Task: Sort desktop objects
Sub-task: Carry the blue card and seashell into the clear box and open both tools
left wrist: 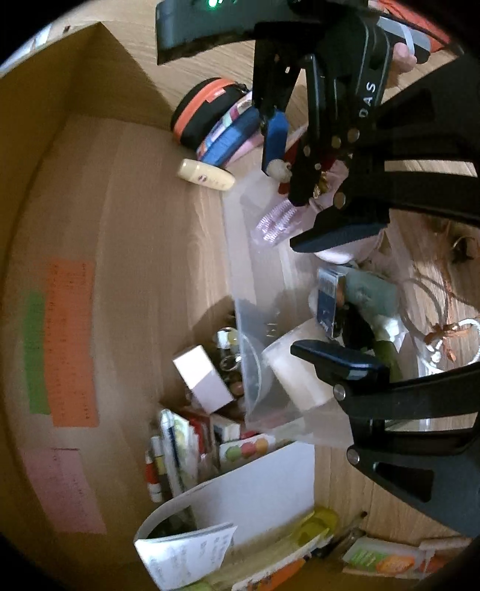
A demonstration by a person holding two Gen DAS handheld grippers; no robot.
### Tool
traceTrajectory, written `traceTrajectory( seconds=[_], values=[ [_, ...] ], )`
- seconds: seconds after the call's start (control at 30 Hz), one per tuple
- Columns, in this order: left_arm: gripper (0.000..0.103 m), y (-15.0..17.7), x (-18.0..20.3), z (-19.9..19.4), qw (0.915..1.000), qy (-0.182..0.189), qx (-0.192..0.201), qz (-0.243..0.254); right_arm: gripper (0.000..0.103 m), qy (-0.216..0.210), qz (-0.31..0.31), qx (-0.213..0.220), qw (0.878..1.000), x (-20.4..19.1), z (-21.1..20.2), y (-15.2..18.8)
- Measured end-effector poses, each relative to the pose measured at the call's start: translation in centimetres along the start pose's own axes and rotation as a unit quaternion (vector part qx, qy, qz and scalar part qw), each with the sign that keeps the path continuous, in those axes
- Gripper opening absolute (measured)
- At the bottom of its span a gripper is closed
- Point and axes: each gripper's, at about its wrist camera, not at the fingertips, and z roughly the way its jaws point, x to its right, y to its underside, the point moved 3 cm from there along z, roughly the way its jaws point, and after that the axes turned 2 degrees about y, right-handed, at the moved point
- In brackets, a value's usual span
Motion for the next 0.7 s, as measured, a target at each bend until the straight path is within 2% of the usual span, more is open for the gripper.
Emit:
traceTrajectory(
  seconds=[0.07, 0.33, 0.6, 0.7],
  values=[
    [0.058, -0.1, 0.0, -0.9, 1.0, 0.0, 0.01, -0.001, 0.045, -0.002, 0.005, 0.002, 1.0, -0.1, -0.5, -0.1],
    [0.067, -0.2, -0.4, -3.8, 0.9994, -0.002, 0.035, -0.001, 0.067, 0.011, -0.007, 0.054, 0.998, -1.2, -5.1, -0.4],
    [0.074, 1.0, -1.0, -6.3, 0.9989, -0.009, 0.046, -0.002, 0.068, 0.019, -0.022, 0.061, 0.998, -2.7, -7.7, 1.1],
    [0.08, 1.7, -1.8, -7.1, 0.9988, -0.013, 0.046, -0.006, 0.068, 0.02, -0.023, 0.059, 0.998, -3.1, -8.3, 1.8]
  ],
)
